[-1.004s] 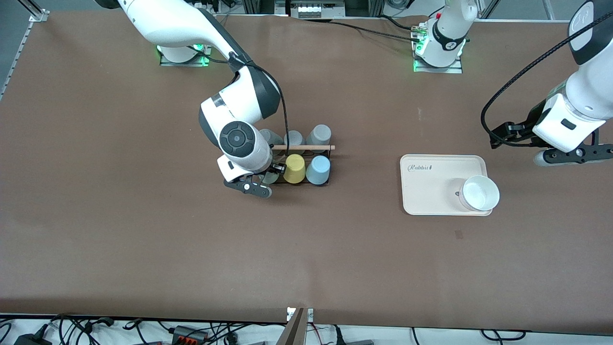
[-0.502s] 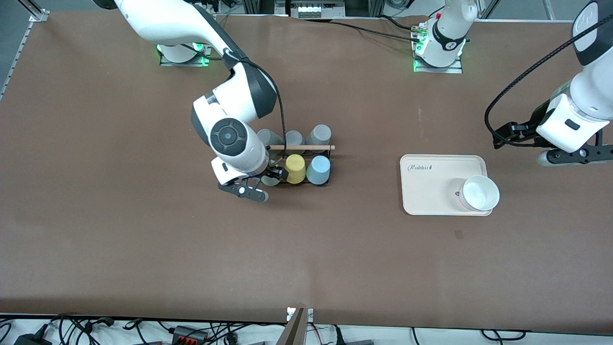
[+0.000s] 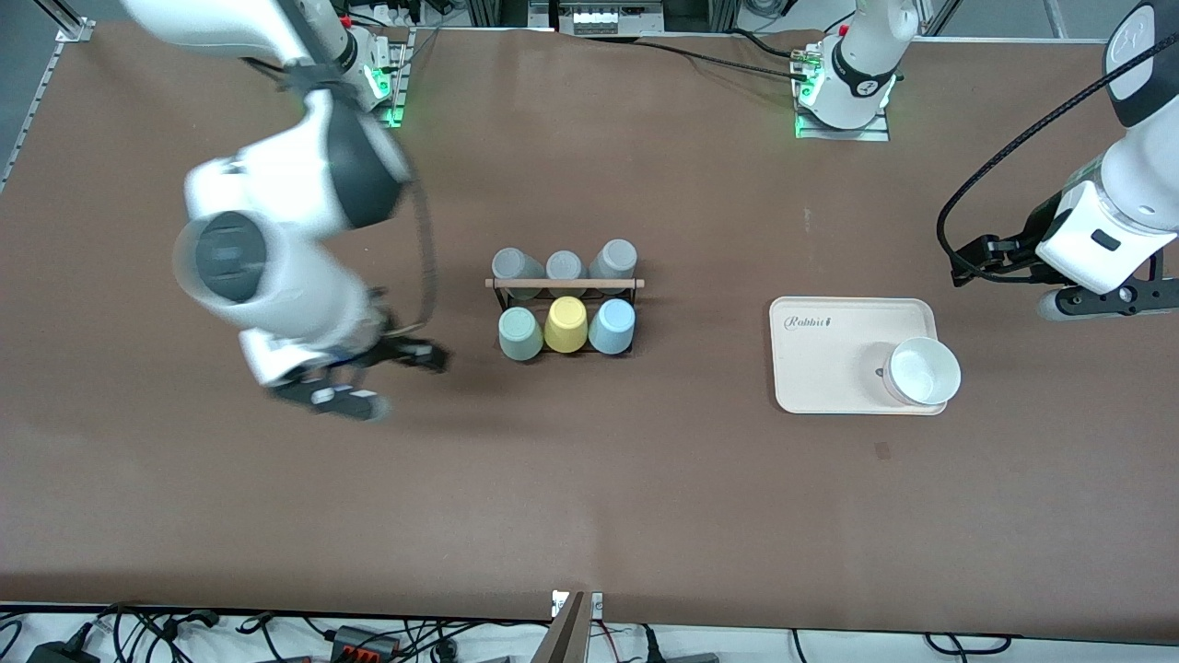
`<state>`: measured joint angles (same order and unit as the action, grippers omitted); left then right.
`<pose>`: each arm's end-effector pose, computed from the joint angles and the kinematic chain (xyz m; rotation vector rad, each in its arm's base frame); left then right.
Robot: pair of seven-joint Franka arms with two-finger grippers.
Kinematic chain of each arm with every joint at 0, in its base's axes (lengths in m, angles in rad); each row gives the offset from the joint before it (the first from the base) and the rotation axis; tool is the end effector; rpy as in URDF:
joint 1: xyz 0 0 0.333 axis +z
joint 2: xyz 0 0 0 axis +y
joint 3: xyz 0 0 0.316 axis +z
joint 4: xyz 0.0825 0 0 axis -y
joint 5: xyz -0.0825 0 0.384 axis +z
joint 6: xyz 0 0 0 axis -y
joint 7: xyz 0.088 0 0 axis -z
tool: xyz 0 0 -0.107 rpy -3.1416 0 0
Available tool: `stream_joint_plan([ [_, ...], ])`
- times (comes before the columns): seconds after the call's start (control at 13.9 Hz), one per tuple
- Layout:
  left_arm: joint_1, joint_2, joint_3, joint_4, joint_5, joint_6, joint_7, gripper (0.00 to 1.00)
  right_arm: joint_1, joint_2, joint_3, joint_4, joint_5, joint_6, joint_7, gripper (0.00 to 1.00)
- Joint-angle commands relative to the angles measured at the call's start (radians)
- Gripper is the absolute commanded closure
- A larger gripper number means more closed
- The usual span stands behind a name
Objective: Hang scattered cups on rack with three cups
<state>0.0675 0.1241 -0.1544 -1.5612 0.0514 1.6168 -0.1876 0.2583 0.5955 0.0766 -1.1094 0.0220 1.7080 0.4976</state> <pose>0.5907 -0.0411 0.5625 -3.0954 -0.1505 0.0961 0.6893 0.2256 0.4730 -3.0680 0.2752 0.0335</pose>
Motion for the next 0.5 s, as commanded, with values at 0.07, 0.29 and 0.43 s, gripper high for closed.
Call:
stream_joint_plan([
  [0.07, 0.008, -0.012, -0.004, -0.002, -0.005, -0.009, 0.023, 0.00, -0.143, -0.055, 0.019, 0.008, -0.005, -0.043, -0.142, 0.00],
  [0.29, 0.008, -0.012, -0.005, -0.002, -0.005, -0.009, 0.023, 0.00, -0.235, -0.132, 0.015, -0.015, -0.007, -0.070, -0.262, 0.00],
  [0.43, 0.008, -0.012, -0.005, -0.002, -0.005, -0.009, 0.023, 0.00, -0.295, -0.210, 0.008, -0.122, -0.007, -0.056, -0.391, 0.00],
])
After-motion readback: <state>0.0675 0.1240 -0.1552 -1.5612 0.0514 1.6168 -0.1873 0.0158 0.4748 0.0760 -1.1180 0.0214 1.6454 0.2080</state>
